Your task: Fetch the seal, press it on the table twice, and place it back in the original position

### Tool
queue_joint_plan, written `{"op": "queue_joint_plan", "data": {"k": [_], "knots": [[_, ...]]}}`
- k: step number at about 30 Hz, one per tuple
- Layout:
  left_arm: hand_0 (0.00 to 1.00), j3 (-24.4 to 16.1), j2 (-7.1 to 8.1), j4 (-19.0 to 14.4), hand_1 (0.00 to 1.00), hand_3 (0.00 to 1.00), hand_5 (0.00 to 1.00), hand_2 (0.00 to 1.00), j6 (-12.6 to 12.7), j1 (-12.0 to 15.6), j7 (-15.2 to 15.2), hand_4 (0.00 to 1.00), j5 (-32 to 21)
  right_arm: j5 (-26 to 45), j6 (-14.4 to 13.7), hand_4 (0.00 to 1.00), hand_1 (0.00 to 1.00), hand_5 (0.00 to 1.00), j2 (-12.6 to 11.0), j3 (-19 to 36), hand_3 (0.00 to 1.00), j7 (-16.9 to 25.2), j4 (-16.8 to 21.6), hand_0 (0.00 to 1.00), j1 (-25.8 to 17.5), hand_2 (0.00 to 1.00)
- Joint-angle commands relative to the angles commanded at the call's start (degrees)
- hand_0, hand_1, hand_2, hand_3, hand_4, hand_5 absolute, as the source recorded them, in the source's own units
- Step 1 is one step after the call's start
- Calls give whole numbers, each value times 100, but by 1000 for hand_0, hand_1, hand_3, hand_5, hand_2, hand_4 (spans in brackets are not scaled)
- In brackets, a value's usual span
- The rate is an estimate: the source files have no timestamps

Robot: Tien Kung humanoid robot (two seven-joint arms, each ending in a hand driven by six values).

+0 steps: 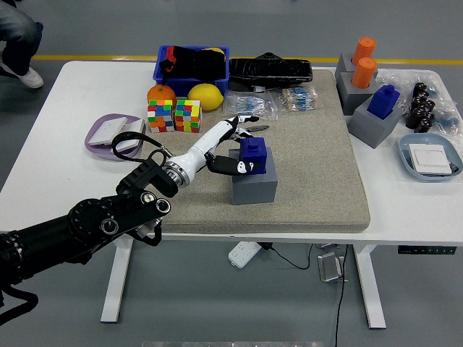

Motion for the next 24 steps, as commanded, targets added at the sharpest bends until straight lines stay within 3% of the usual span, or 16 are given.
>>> {"op": "queue_joint_plan", "data": {"k": [1,6,7,24], "knots": [[753,7,-1,1,476,873,2,467,3,-2,4,713,7,-1,-1,707,678,352,0,1,632,0,0,767,0,685],[753,-10,-6,-1,476,873,2,467,76,-15,-31,713,15,0,-10,707,678,352,-5,-8,632,6,1,767,5,685],[721,-19,-10,-4,404,862,2,412,101,-21,-43,668,28,-1,-12,707,678,350,-5,-7,633,6,0,767,7,685],[716,-111,1,-95,394,861,2,402,201,-7,-152,631,49,5,-20,706,677,348,3,-14,633,13,0,767,1,685]]}}
